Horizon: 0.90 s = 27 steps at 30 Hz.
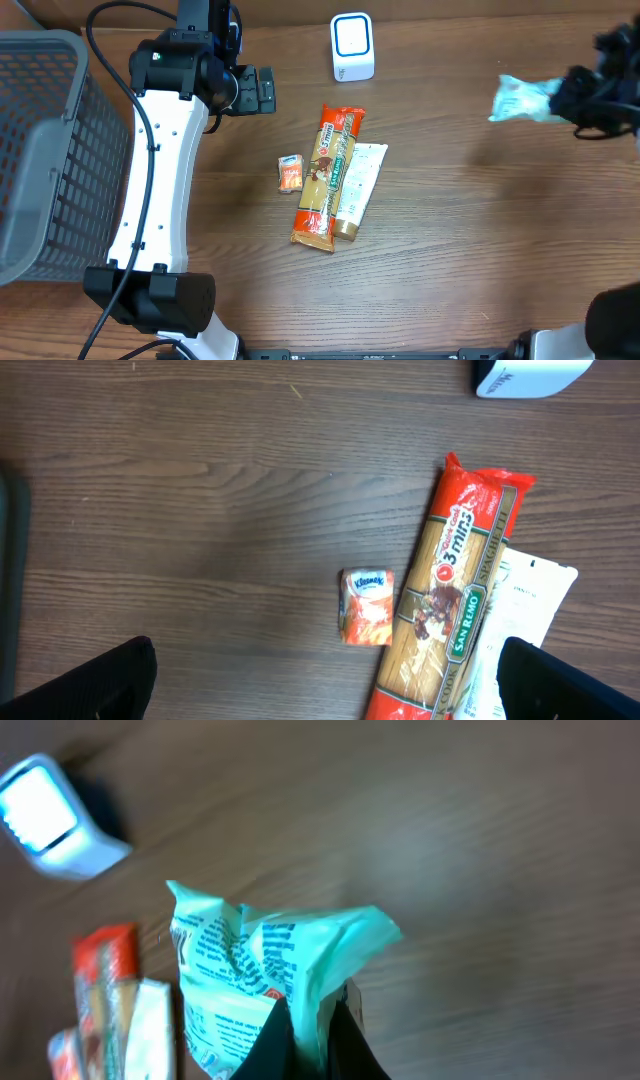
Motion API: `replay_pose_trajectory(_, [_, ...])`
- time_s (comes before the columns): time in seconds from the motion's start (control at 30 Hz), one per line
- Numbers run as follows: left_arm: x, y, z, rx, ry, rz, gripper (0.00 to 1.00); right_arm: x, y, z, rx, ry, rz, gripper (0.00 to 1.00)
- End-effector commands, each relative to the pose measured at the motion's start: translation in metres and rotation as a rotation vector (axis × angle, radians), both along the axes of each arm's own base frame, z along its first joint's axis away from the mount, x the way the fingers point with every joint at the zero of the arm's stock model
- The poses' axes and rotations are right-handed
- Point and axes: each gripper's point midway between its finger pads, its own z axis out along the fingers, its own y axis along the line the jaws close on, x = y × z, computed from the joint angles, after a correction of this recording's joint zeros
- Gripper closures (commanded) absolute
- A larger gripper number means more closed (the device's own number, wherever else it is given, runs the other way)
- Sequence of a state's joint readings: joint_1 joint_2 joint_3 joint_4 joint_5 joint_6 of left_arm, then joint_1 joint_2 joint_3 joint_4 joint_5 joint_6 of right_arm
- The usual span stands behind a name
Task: Scan the item barcode
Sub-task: 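Release the green packet at the right table edge, then reach the right gripper to the white tube and grasp it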
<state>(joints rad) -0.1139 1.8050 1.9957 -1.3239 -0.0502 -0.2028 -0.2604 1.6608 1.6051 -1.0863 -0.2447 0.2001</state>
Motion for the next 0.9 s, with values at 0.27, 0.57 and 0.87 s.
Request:
replay_pose_trajectory(0.27, [0.001,0.002,-0.004,0.006,0.009,0.012,0.0,-0.037,-0.059,-0.139,0.183,0.058,-0.365,0.96])
replay_pose_trajectory(0.57, [0.001,0.002,-0.004,0.006,0.009,0.012,0.0,-0.059,-0.057,-0.169,0.155,0.112,-0.377,0.64])
replay_pose_trajectory(0.87, [0.001,0.002,-0.004,0.006,0.009,0.012,0.0,-0.039,-0.045,-0.08,0.208,0.05,-0.277,0.53])
